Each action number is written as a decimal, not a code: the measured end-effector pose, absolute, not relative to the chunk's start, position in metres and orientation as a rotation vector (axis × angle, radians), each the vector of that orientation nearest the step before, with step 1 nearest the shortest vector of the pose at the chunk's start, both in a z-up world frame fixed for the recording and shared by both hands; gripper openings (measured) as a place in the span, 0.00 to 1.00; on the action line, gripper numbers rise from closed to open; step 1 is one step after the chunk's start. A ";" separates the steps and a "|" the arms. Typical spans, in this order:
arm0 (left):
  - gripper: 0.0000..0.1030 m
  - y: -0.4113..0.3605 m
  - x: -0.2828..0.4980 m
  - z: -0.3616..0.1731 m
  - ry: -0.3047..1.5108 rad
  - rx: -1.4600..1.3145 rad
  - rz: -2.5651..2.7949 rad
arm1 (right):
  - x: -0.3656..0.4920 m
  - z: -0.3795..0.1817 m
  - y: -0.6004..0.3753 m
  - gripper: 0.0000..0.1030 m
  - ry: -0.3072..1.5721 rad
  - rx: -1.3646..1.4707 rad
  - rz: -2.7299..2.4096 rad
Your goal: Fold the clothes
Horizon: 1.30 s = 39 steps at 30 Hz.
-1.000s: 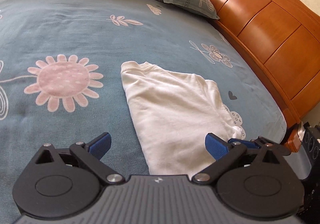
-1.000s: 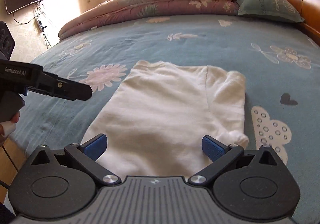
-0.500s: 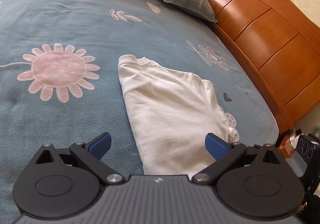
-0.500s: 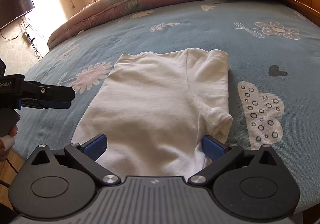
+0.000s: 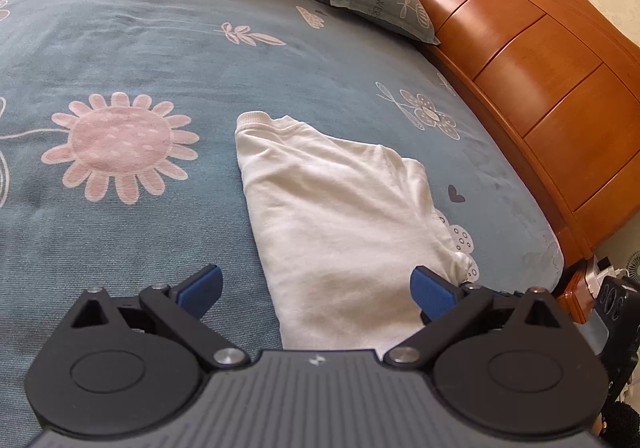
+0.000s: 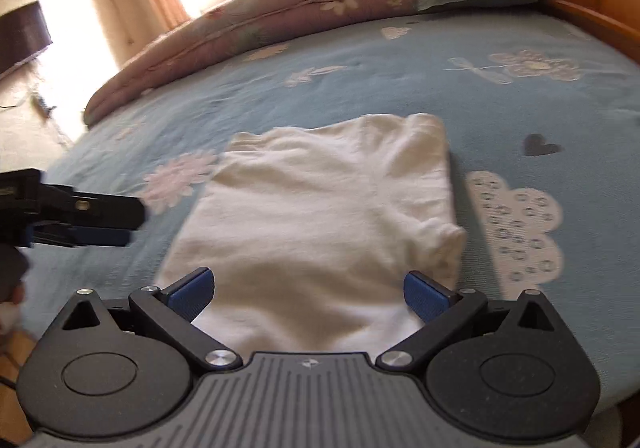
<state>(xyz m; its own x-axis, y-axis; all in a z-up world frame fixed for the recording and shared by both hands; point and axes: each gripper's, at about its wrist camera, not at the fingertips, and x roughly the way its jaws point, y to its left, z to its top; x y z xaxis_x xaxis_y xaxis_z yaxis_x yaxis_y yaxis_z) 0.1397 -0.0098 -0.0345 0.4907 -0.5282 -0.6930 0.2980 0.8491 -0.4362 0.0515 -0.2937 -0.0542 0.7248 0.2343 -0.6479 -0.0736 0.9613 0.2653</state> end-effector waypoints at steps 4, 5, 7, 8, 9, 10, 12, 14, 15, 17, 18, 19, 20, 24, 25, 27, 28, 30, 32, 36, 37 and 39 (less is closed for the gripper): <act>0.97 -0.010 0.139 -0.036 0.934 -0.279 -0.515 | 0.035 -0.049 -0.331 1.00 0.735 0.299 0.097; 0.97 -0.011 0.139 -0.037 0.933 -0.282 -0.512 | 0.032 -0.046 -0.336 1.00 0.724 0.323 0.113; 0.97 -0.015 0.141 -0.039 0.938 -0.296 -0.510 | 0.029 -0.039 -0.338 1.00 0.709 0.384 0.184; 0.97 -0.016 0.141 -0.039 0.940 -0.297 -0.515 | 0.030 -0.037 -0.334 1.00 0.710 0.410 0.228; 0.97 -0.018 0.140 -0.038 0.938 -0.293 -0.522 | 0.032 -0.036 -0.328 1.00 0.715 0.435 0.276; 0.97 -0.019 0.139 -0.037 0.936 -0.288 -0.529 | 0.034 -0.037 -0.321 1.00 0.724 0.454 0.324; 0.97 -0.018 0.136 -0.036 0.930 -0.286 -0.533 | 0.036 -0.044 -0.310 1.00 0.766 0.457 0.375; 0.97 -0.010 0.135 -0.035 0.928 -0.311 -0.519 | 0.034 -0.052 -0.308 1.00 0.806 0.420 0.320; 0.97 -0.004 0.135 -0.034 0.928 -0.332 -0.509 | 0.032 -0.055 -0.309 1.00 0.821 0.403 0.287; 0.97 0.005 0.136 -0.034 0.923 -0.355 -0.495 | 0.025 -0.051 -0.323 1.00 0.806 0.417 0.270; 0.97 0.008 0.137 -0.034 0.921 -0.361 -0.487 | 0.021 -0.048 -0.330 1.00 0.799 0.424 0.261; 0.97 0.009 0.138 -0.034 0.920 -0.362 -0.482 | 0.018 -0.046 -0.337 1.00 0.792 0.432 0.253; 0.97 0.010 0.139 -0.034 0.919 -0.363 -0.481 | 0.014 -0.044 -0.343 1.00 0.785 0.439 0.244; 0.97 0.004 0.145 -0.042 0.941 -0.420 -0.518 | 0.013 -0.039 -0.366 1.00 0.751 0.473 0.221; 0.97 0.002 0.146 -0.044 0.948 -0.445 -0.533 | 0.017 -0.040 -0.372 1.00 0.754 0.504 0.220; 0.97 0.000 0.147 -0.048 0.960 -0.488 -0.559 | 0.027 -0.046 -0.384 1.00 0.764 0.587 0.221; 0.97 -0.001 0.148 -0.050 0.966 -0.505 -0.567 | 0.032 -0.050 -0.391 1.00 0.773 0.636 0.221; 0.97 -0.001 0.150 -0.054 0.976 -0.534 -0.575 | 0.044 -0.058 -0.403 1.00 0.804 0.736 0.224; 0.97 0.000 0.152 -0.058 0.985 -0.561 -0.577 | 0.055 -0.067 -0.412 1.00 0.830 0.825 0.239; 0.97 0.006 0.162 -0.069 1.007 -0.628 -0.563 | 0.079 -0.081 -0.423 1.00 0.882 0.926 0.260; 0.97 0.007 0.165 -0.071 1.013 -0.651 -0.548 | 0.084 -0.084 -0.424 1.00 0.888 0.927 0.255; 0.97 0.009 0.170 -0.075 1.015 -0.695 -0.539 | 0.091 -0.088 -0.424 1.00 0.888 0.946 0.264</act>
<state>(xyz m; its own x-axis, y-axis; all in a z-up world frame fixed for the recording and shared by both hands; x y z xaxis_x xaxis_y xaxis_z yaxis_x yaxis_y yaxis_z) 0.1701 0.0089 -0.0746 0.4332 -0.6938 -0.5753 0.0886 0.6680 -0.7389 0.0911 -0.4242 -0.0875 0.6300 0.5556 -0.5426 0.1687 0.5841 0.7939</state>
